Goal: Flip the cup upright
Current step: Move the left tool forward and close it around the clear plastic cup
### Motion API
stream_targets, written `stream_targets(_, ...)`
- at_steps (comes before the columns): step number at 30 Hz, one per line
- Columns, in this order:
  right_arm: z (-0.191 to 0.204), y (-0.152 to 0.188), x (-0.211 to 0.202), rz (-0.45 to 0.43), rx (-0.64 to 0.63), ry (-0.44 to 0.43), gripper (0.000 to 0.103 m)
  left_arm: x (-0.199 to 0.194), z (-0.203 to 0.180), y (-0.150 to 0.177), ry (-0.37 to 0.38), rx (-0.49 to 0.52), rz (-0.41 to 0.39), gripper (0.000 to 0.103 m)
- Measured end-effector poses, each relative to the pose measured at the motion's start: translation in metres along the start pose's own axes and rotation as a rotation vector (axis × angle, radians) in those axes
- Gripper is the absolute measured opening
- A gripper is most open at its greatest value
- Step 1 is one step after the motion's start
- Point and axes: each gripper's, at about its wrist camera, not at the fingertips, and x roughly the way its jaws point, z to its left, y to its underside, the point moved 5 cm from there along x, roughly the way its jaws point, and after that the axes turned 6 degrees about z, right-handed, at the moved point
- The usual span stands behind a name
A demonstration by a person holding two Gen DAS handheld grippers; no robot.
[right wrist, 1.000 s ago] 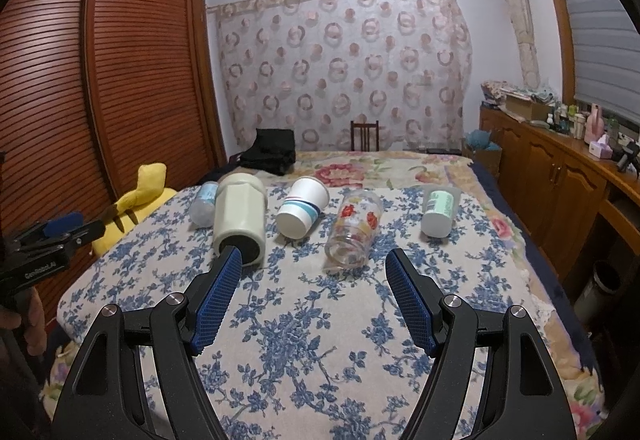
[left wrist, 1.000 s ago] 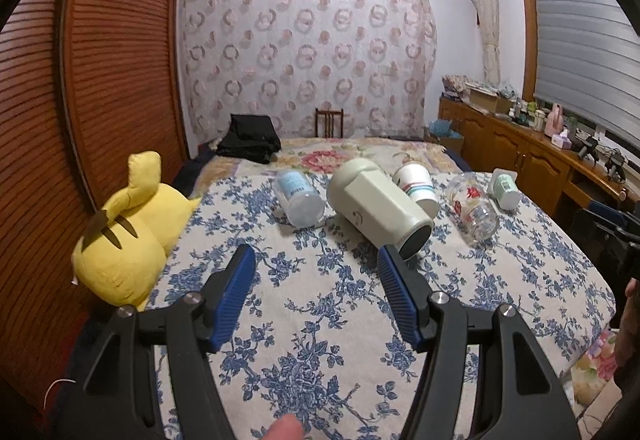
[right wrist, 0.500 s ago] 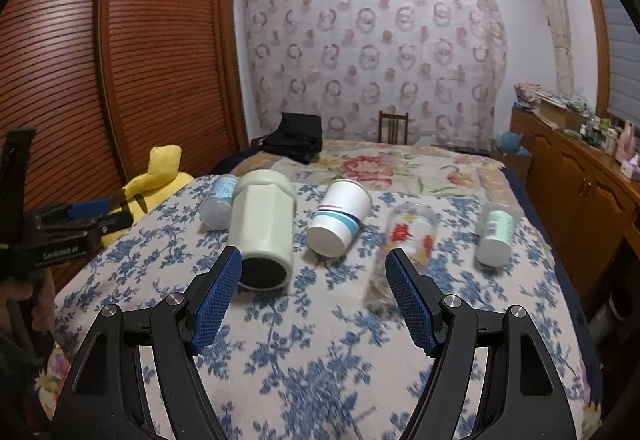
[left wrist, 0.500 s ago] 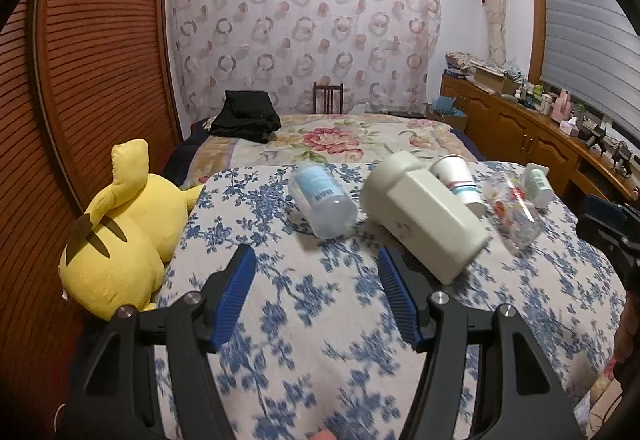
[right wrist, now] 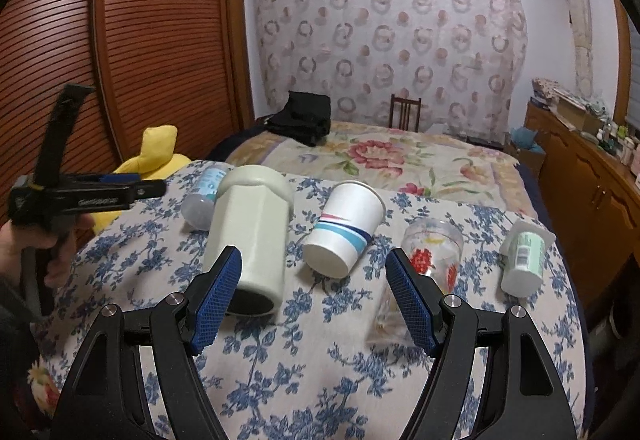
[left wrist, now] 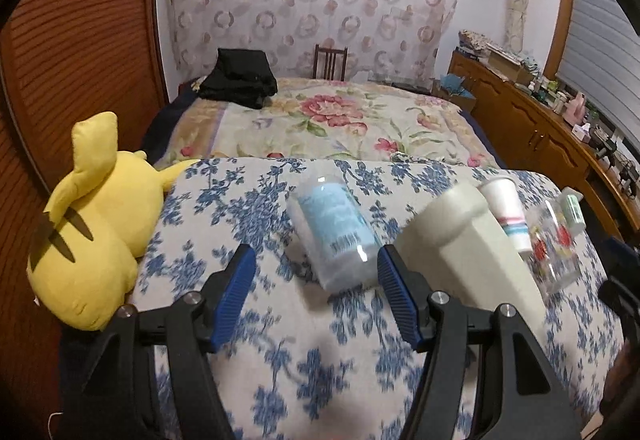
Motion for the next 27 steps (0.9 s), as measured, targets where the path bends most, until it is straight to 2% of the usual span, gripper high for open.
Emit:
stream_targets(8, 0.008, -0.007, 0.007, 0.016, -0.020, -0.048, 0.076, 0.030, -0.004, -0.023, 0.022, -0.024, 0.054, 0.063)
stream_targets(16, 0.012, -0.008, 0.018, 0.034, -0.035, -0.062, 0.076, 0.051, -0.008, -0.020, 0.036, -0.038, 0.107, 0.063)
stream_targets(26, 0.009, -0.003, 0.017, 0.035, -0.020, -0.058, 0.076, 0.065, -0.009, -0.004, 0.151, -0.107, 0.166, 0.062)
stream_targets(27, 0.008, -0.003, 0.016, 0.033, -0.021, -0.054, 0.076, 0.065, -0.009, -0.003, 0.162, -0.109, 0.166, 0.057)
